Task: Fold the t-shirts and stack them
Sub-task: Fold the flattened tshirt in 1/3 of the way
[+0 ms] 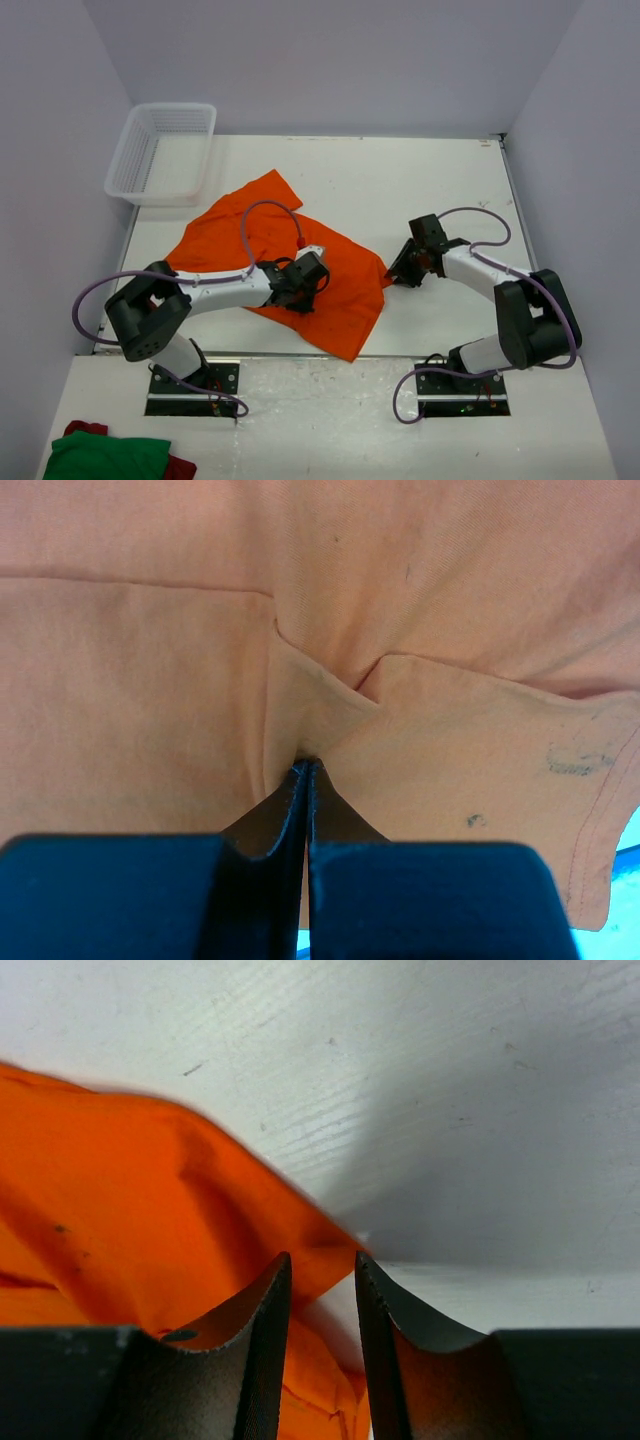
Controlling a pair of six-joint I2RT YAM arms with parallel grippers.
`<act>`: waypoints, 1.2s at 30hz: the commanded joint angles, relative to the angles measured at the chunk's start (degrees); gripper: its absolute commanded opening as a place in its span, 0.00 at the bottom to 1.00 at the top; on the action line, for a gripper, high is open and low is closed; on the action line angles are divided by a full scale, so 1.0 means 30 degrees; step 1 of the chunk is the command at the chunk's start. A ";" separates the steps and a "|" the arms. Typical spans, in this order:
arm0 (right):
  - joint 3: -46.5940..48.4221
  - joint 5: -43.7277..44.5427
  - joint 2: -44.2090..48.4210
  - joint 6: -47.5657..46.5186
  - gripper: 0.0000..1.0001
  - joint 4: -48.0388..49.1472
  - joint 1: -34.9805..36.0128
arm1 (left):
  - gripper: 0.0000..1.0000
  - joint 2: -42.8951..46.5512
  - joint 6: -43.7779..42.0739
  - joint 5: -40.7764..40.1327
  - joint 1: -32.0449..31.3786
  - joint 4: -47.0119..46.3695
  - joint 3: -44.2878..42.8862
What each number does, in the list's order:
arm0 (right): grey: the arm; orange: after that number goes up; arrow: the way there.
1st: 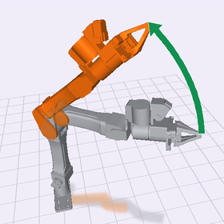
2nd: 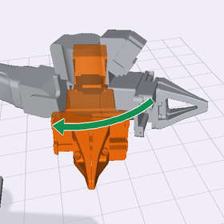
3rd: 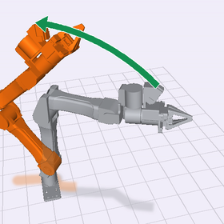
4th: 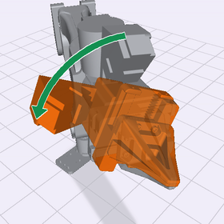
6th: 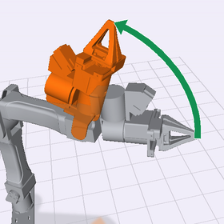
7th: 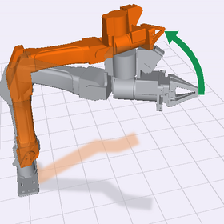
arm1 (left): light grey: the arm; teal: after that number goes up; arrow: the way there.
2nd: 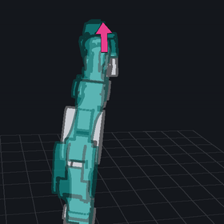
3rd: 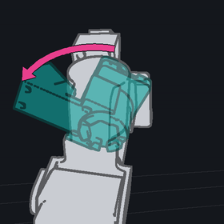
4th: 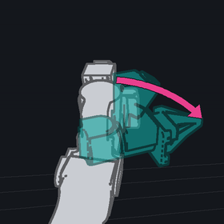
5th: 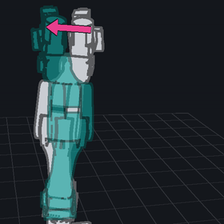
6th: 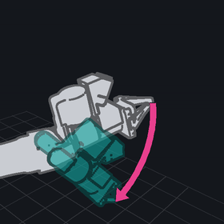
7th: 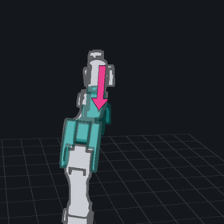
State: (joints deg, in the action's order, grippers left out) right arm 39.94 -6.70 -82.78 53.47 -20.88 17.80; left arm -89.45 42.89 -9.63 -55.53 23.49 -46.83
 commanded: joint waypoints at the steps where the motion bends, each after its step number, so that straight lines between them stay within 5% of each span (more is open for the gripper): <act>1: -0.0424 0.1234 0.0084 0.1070 0.34 0.0049 0.0335 | 0.00 0.0226 -0.0089 -0.0892 0.0286 0.1312 0.0697; 22: 0.0718 0.2116 -0.2815 0.2126 0.32 -0.0421 0.1653 | 0.00 0.0958 -0.0499 -0.0482 0.0491 0.1312 0.1019; 25: 0.0806 0.2204 -0.2845 0.2302 0.27 -0.0392 0.1683 | 0.00 0.1135 -0.0499 -0.0482 0.0492 0.1225 0.1166; 30: 0.0865 0.2555 -0.2611 0.2362 0.00 -0.0334 0.1771 | 0.00 0.1047 -0.0529 -0.0278 0.0492 0.1078 0.1283; 36: 0.1157 0.3373 -0.2056 0.2245 0.00 -0.0801 0.2063 | 0.00 0.0842 -0.0529 -0.0189 0.0492 0.0785 0.1371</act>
State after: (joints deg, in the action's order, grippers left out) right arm 43.46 -2.44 -88.84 60.27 -19.66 23.20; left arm -86.74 42.39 -9.63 -54.43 23.83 -44.23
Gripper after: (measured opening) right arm 0.008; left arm 0.002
